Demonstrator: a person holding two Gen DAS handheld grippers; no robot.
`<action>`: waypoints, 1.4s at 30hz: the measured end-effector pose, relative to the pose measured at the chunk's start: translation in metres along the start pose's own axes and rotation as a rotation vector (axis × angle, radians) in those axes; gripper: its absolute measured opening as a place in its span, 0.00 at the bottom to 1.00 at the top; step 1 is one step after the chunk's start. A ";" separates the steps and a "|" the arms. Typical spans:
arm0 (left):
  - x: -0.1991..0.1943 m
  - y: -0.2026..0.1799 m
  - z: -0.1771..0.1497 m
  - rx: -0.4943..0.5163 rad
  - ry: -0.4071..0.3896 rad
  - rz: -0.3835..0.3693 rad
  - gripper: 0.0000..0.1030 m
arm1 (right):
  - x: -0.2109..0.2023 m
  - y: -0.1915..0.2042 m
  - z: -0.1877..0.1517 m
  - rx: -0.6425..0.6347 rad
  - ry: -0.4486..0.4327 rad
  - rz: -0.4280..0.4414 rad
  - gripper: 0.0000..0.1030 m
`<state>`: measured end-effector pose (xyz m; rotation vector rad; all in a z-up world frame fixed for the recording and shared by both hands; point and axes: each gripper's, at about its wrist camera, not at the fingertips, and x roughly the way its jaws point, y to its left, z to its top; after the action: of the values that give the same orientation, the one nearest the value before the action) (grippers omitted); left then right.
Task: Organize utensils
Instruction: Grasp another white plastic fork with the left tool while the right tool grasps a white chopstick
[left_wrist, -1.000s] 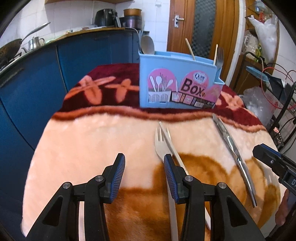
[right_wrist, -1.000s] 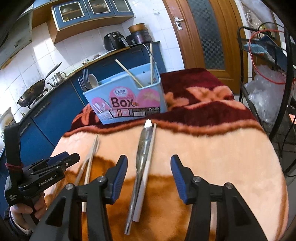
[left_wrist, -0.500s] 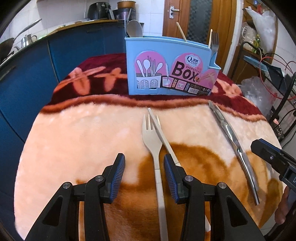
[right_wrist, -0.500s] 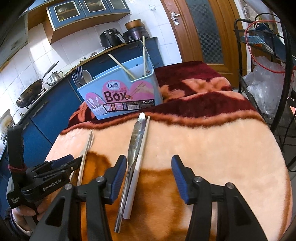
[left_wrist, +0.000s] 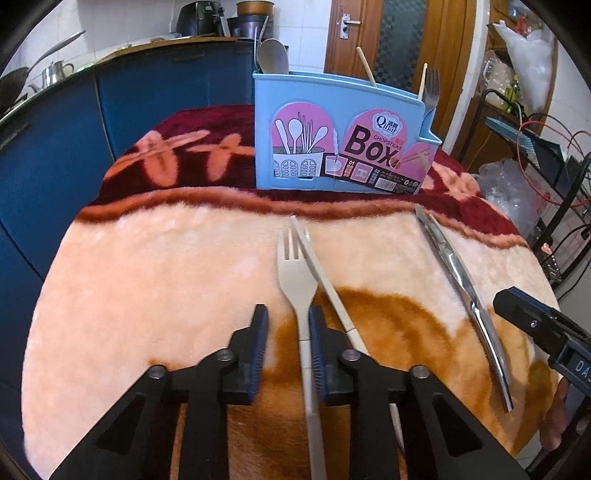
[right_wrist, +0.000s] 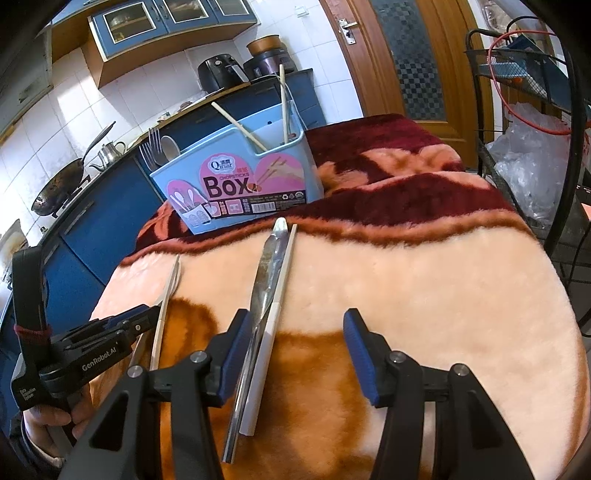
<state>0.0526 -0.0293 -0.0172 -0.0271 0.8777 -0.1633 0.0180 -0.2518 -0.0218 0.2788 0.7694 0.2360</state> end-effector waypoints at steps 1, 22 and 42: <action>-0.001 0.001 0.000 -0.007 -0.001 -0.013 0.11 | 0.000 0.001 0.000 -0.002 0.001 -0.001 0.54; -0.018 0.051 -0.004 -0.132 -0.072 0.066 0.06 | 0.012 0.020 0.018 -0.132 0.119 -0.056 0.53; 0.000 0.064 0.008 -0.074 0.054 -0.017 0.09 | 0.056 0.017 0.053 -0.149 0.389 -0.024 0.25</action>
<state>0.0668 0.0334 -0.0178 -0.0994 0.9377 -0.1484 0.0924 -0.2269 -0.0163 0.0816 1.1326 0.3286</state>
